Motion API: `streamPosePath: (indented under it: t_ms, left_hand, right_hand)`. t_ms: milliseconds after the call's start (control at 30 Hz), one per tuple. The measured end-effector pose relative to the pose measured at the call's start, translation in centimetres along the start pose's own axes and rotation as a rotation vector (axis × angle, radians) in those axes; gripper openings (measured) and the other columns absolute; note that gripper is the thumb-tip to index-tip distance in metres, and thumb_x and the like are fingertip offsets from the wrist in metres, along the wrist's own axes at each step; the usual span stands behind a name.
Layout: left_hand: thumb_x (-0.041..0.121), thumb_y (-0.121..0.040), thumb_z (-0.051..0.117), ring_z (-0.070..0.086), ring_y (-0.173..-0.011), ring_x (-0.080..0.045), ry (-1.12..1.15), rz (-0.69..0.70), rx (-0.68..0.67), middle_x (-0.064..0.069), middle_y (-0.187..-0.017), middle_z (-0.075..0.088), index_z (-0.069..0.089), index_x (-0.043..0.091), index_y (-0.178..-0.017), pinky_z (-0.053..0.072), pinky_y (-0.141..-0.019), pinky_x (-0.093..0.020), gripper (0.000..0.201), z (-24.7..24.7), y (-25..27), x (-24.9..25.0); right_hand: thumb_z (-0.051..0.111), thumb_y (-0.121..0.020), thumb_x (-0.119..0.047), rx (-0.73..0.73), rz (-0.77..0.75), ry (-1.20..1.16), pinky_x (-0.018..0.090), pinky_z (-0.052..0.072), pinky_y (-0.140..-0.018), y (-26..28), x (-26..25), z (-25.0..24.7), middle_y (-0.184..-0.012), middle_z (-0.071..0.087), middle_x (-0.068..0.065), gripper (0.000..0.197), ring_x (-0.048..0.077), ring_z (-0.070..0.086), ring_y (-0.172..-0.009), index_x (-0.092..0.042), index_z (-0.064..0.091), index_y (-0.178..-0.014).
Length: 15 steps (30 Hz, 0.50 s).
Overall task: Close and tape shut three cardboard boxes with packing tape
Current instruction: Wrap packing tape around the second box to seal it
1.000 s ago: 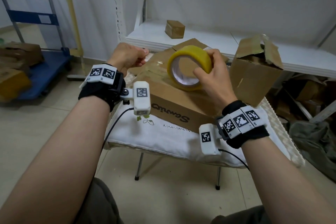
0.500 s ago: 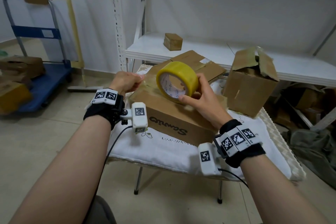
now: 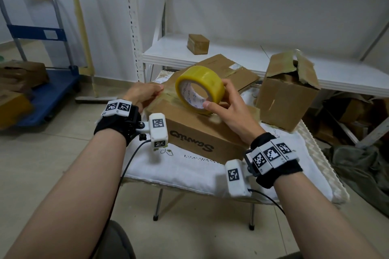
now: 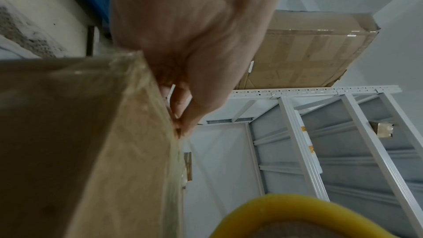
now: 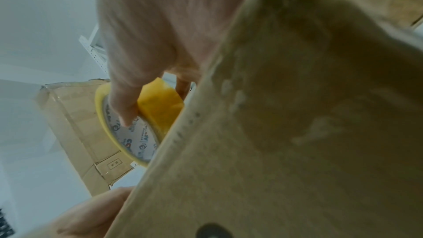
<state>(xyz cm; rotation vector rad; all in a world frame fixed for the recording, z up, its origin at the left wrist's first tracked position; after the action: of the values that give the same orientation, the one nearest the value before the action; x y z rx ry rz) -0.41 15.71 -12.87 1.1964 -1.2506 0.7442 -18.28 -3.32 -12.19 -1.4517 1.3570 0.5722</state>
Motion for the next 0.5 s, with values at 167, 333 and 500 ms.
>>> streamPosePath:
  t_ms: [167, 333, 500]
  left_hand:
    - [0.019, -0.093, 0.068, 0.067, -0.079, -0.023, -0.022, 0.012, 0.031, -0.010, -0.091, 0.070, 0.064, 0.007, -0.090, 0.058, -0.074, -0.035, 0.013, 0.55, 0.12, -0.07]
    - [0.020, -0.095, 0.066, 0.066, -0.070, -0.022, -0.068, -0.006, 0.077, -0.011, -0.085, 0.068, 0.059, 0.008, -0.088, 0.053, -0.059, -0.031, 0.015, 0.69, 0.00, -0.07]
    - [0.015, -0.100, 0.056, 0.060, -0.066, -0.021, -0.048, -0.062, 0.064, -0.009, -0.070, 0.066, 0.055, 0.009, -0.084, 0.051, -0.058, -0.032, 0.017, 0.99, 0.24, -0.44]
  right_hand:
    - [0.073, -0.094, -0.026, -0.006, -0.012, 0.011, 0.043, 0.053, -0.099, -0.10, -0.02, 0.27, -0.108, 0.063, -0.010, 0.041, 0.013, 0.065, -0.099, -0.026, 0.049, -0.128]
    - [0.073, -0.093, -0.027, -0.002, -0.015, 0.016, 0.047, 0.052, -0.101, -0.14, 0.11, 0.30, -0.110, 0.063, -0.008, 0.043, 0.015, 0.064, -0.102, -0.026, 0.050, -0.129]
    - [0.073, -0.094, -0.029, -0.012, -0.001, 0.028, 0.042, 0.050, -0.103, -0.31, 0.30, 0.48, -0.114, 0.063, -0.008, 0.046, 0.016, 0.063, -0.106, -0.028, 0.049, -0.133]
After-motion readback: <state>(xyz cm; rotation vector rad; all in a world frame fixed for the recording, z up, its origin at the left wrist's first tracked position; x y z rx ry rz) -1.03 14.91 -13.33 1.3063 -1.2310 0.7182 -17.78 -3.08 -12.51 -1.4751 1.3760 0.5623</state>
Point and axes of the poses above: each hand's wrist, its own y-axis away from the middle knuckle, its own z-axis out of the palm, x = y × z, the point moved 1 cm from there along -y, towards the middle knuckle
